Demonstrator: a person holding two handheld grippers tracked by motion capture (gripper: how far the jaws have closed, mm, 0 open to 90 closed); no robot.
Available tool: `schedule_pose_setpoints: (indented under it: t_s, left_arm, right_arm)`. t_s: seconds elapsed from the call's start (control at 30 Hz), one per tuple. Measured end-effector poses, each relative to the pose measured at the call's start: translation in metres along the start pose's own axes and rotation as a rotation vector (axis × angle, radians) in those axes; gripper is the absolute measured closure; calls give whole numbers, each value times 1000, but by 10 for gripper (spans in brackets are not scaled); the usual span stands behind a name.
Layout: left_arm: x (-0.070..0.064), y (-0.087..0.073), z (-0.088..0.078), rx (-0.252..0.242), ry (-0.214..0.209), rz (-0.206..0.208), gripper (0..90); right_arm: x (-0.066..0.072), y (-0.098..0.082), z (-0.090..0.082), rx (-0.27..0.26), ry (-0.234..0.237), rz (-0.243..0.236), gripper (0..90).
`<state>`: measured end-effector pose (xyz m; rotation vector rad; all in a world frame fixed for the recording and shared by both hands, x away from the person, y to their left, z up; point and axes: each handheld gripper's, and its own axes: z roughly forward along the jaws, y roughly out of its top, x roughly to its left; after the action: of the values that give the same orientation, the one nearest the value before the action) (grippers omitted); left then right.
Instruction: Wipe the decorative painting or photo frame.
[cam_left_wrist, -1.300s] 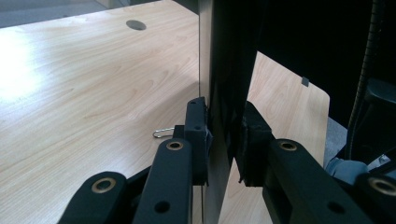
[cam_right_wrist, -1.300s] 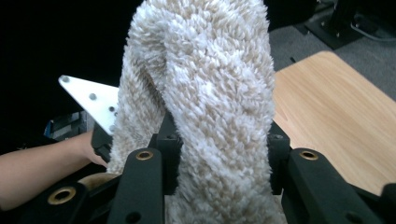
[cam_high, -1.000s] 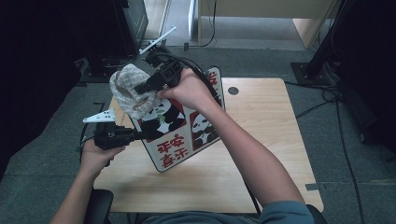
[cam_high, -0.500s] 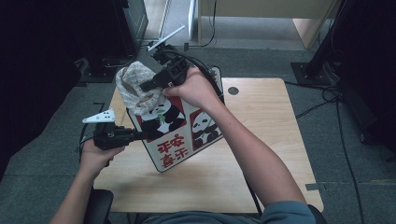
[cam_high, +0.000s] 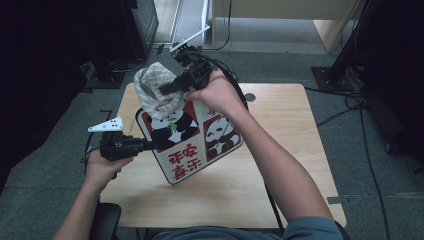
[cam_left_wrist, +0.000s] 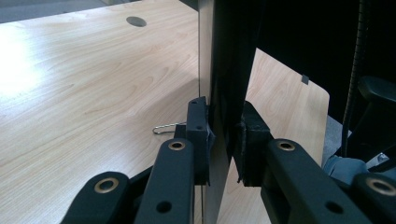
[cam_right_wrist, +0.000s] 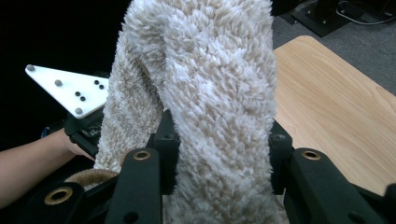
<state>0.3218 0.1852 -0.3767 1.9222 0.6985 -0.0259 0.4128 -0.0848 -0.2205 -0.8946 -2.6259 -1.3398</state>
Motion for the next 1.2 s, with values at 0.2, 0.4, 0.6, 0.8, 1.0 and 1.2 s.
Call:
schedule_pose_setpoints:
  t_s: [0.2, 0.4, 0.6, 0.8, 1.0, 1.2]
  left_arm:
    - [0, 0, 0, 0, 0, -1, 787]
    - [0, 0, 0, 0, -1, 0, 787]
    - [0, 0, 0, 0, -1, -1, 787]
    - [0, 0, 0, -1, -1, 1, 787]
    - [1, 0, 0, -3, -4, -1, 787]
    - [0, 0, 0, -2, -2, 0, 787]
  right_arm:
    - [-5, -2, -6, -2, -12, 11, 605]
    - [-10, -4, -10, -5, -23, 16, 605]
    - [-15, -5, -15, -5, -34, 28, 604]
    - [-20, -7, -19, -7, -46, 36, 604]
    - [-26, -9, -22, -19, -44, 50, 603]
    - [-30, -12, -28, -24, -56, 53, 603]
